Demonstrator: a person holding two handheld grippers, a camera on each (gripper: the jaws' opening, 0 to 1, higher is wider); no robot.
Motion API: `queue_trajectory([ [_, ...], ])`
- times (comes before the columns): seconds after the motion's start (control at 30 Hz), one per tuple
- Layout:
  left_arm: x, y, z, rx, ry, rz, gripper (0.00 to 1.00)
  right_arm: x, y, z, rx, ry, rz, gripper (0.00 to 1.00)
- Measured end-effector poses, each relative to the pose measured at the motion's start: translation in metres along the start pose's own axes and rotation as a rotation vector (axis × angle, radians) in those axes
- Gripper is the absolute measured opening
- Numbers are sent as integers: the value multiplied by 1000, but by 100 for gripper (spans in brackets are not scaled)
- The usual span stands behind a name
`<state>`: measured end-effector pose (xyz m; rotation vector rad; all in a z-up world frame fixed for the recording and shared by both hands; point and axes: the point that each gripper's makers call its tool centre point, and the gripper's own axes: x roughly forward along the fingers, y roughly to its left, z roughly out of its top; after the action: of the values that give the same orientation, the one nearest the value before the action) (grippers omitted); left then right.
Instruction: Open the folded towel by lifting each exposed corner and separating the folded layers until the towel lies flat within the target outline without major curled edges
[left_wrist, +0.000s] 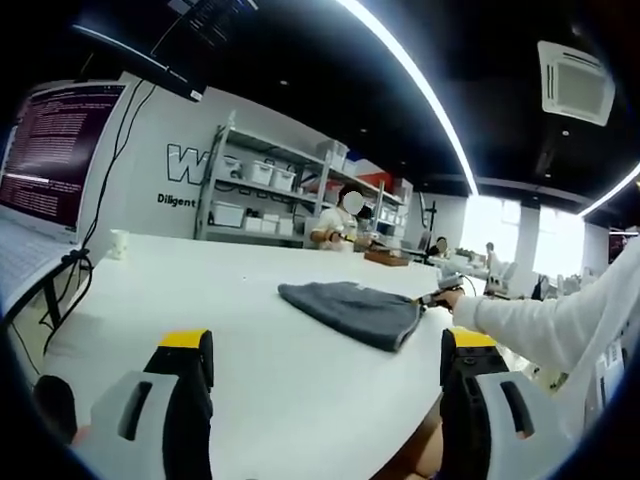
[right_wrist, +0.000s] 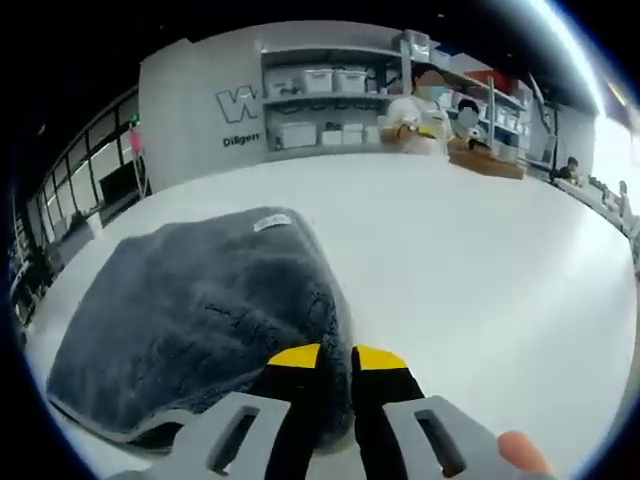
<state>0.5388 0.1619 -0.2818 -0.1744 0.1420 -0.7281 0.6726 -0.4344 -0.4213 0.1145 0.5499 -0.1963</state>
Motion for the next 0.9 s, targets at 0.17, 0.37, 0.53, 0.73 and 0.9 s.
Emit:
queue_trajectory([
  [0.17, 2, 0, -2, 4, 9, 4, 93, 1, -1, 4, -89, -14, 9, 9],
  [0.37, 5, -6, -4, 12, 19, -6, 93, -10, -9, 9, -135, -27, 8, 21],
  [0.53, 10, -7, -9, 18, 36, 0, 93, -33, -7, 30, 3, -166, 103, 31],
  [0.73, 15, -9, -16, 28, 58, 8, 93, -83, -3, 44, -35, -283, 153, 47],
  [0.9, 20, -9, -21, 36, 79, 18, 93, -119, 13, 40, -87, -299, 175, 70],
])
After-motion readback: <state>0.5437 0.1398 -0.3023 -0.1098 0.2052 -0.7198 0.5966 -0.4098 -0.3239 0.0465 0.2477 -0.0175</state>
